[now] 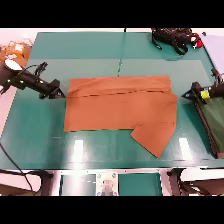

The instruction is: Fold the shirts.

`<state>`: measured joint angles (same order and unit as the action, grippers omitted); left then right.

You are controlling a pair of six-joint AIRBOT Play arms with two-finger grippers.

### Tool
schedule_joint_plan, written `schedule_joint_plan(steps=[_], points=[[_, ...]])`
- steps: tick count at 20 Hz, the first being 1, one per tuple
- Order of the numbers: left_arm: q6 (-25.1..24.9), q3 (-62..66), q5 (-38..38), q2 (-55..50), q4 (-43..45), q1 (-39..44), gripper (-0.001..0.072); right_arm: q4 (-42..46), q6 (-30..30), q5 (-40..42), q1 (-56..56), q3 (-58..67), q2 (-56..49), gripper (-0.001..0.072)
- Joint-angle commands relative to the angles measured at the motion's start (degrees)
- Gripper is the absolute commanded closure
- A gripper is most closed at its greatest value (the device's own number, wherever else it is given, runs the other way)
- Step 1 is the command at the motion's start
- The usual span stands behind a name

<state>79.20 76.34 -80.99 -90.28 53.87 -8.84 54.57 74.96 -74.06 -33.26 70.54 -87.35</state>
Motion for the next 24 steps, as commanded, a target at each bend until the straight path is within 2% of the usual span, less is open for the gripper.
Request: schedule_joint_plan(steps=[1, 5, 6, 7, 8, 9, 11, 15, 19, 21, 24], points=[[1.8, -10.2, -0.9, 10.3, 3.7, 1.4, 0.0685, 7.5, 4.6, -0.8, -3.5, -13.9, 12.3, 0.0696], [2.3, -32.0, 7.0, 29.0, 3.7, 1.7, 0.0684, 12.7, 11.7, 0.2, -7.6, -31.3, 27.6, 0.0692], [2.9, -36.1, 8.0, 32.5, 3.5, 2.0, 0.068, 13.1, 12.6, 0.1, -7.6, -34.8, 29.9, 0.0562], [3.5, -39.8, 9.0, 35.3, 3.4, 2.9, 0.0427, 13.0, 13.4, 0.1, -7.5, -38.2, 31.7, 0.0337], [5.4, -42.7, 10.3, 37.0, 2.9, 4.1, 0.0106, 13.0, 13.6, 0.1, -7.5, -41.1, 32.8, 0.0264], [7.3, -45.1, 11.8, 38.0, 2.2, 5.8, 0.0032, 12.9, 13.6, 0.3, -7.4, -43.3, 33.3, 0.0265], [9.8, -49.2, 17.5, 37.7, 0.1, 11.3, 0.0031, 11.1, 13.5, 2.2, -7.0, -47.0, 33.4, 0.0266], [17.0, -53.6, 33.7, 37.7, -2.3, 19.7, 0.0032, 8.3, 13.5, 9.4, -2.0, -51.7, 33.3, 0.0293], [18.4, -53.8, 43.6, 37.6, -4.9, 21.3, 0.0032, 4.3, 13.5, 15.6, 3.0, -52.4, 31.8, 0.0293], [18.3, -53.7, 45.7, 35.8, -8.0, 21.3, 0.0032, 1.8, 12.6, 17.7, 4.1, -52.4, 31.8, 0.0294], [16.2, -53.7, 43.9, 30.2, -14.8, 21.3, 0.0032, -0.5, 10.9, 18.8, 4.3, -52.4, 31.8, 0.0293]])
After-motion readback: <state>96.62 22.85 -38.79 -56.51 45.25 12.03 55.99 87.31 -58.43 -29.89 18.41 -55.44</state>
